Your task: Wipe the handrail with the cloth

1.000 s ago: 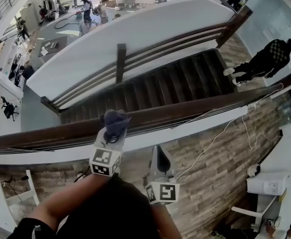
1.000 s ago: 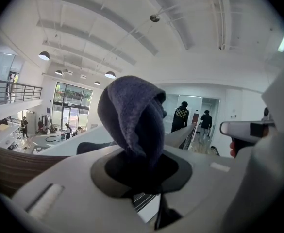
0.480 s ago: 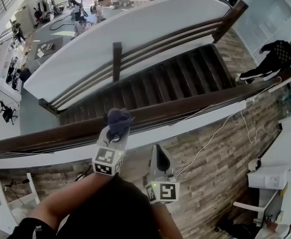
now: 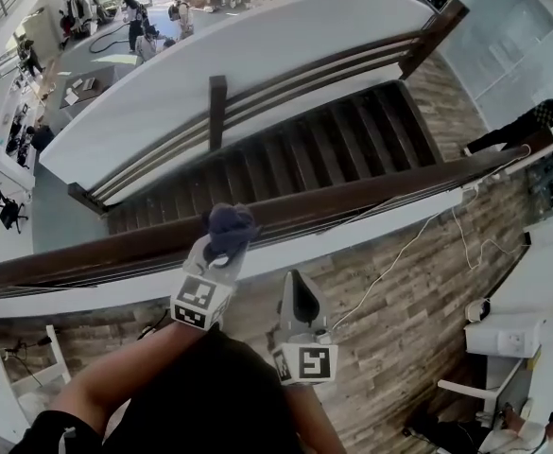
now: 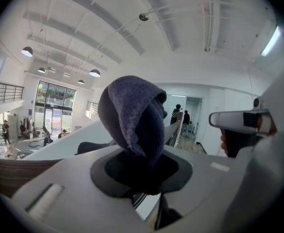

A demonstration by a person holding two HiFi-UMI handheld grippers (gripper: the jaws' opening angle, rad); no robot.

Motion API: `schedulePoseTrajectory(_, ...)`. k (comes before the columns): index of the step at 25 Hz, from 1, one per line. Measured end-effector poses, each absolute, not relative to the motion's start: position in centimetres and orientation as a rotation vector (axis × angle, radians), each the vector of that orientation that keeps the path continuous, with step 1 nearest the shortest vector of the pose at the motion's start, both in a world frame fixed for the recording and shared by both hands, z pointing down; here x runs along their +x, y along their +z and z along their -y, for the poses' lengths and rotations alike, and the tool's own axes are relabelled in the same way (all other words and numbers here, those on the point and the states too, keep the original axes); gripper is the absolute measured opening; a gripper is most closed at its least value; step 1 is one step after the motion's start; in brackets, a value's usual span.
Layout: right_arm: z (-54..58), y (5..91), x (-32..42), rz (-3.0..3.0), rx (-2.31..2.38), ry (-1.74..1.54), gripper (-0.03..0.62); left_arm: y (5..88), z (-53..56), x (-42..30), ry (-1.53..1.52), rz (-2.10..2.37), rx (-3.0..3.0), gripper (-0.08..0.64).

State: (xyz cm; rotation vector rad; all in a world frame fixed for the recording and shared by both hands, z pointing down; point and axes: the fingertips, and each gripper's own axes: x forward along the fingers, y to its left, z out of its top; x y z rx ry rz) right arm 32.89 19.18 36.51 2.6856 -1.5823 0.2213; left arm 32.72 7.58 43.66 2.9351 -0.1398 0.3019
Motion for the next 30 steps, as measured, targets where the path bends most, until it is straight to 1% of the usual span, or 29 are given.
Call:
schedulePoseTrajectory(1, -18.5, 36.4, 32.6, 1.63, 2.657, 0.215, 0.004, 43.5, -7.6, 32.6, 0.288, 0.109, 2.927, 0.083)
schedulePoseTrajectory(3, -16.9, 36.1, 31.7, 1.745, 2.589, 0.217, 0.136, 43.0, -7.4, 32.0, 0.25, 0.069, 2.904, 0.083)
schedulePoseTrajectory(4, -16.1, 36.0, 31.2, 1.803, 2.559, 0.23, 0.163, 42.8, -7.4, 31.7, 0.232, 0.057, 2.894, 0.084)
schedulePoseTrajectory(5, -15.4, 36.0, 30.7, 1.857, 2.53, 0.246, 0.173, 42.6, -7.3, 31.3, 0.219, 0.05, 2.89, 0.084)
schedulePoseTrajectory(8, -13.3, 36.2, 28.6, 1.991, 2.422, 0.288, 0.234, 42.4, -7.0, 29.5, 0.202, 0.057, 2.917, 0.084)
schedulePoseTrajectory(9, -12.6, 36.1, 27.7, 2.034, 2.379, 0.286, 0.288, 42.2, -7.1, 28.8, 0.199, 0.062, 2.938, 0.084)
schedulePoseTrajectory(10, -11.8, 36.0, 26.8, 2.079, 2.334, 0.283, 0.322, 42.0, -7.2, 28.2, 0.193, 0.066, 2.961, 0.084)
schedulePoseTrajectory(12, -10.7, 36.5, 25.2, 2.157, 2.25, 0.315, 0.343, 41.1, -7.5, 27.0, 0.169, 0.07, 3.003, 0.084)
schedulePoseTrajectory(15, -9.4, 37.4, 23.6, 2.229, 2.169, 0.4, 0.348, 40.0, -8.3, 25.5, 0.133, 0.064, 3.074, 0.084)
schedulePoseTrajectory(18, -8.1, 37.2, 21.9, 2.282, 2.099, 0.397, 0.348, 39.4, -9.3, 24.1, 0.134, 0.036, 3.167, 0.084)
schedulePoseTrajectory(20, -7.4, 37.4, 20.6, 2.315, 2.043, 0.398, 0.333, 39.4, -9.1, 22.8, 0.128, 0.081, 3.175, 0.084)
schedulePoseTrajectory(22, -6.9, 37.9, 19.4, 2.356, 1.974, 0.409, 0.279, 39.6, -8.3, 21.5, 0.114, 0.164, 3.141, 0.086)
schedulePoseTrajectory(25, -5.9, 38.2, 17.4, 2.426, 1.868, 0.423, 0.223, 40.0, -7.2, 19.6, 0.099, 0.259, 3.095, 0.09)
schedulePoseTrajectory(30, -3.9, 37.6, 13.9, 2.538, 1.729, 0.386, 0.163, 39.8, -5.0, 16.1, 0.082, 0.419, 3.08, 0.107)
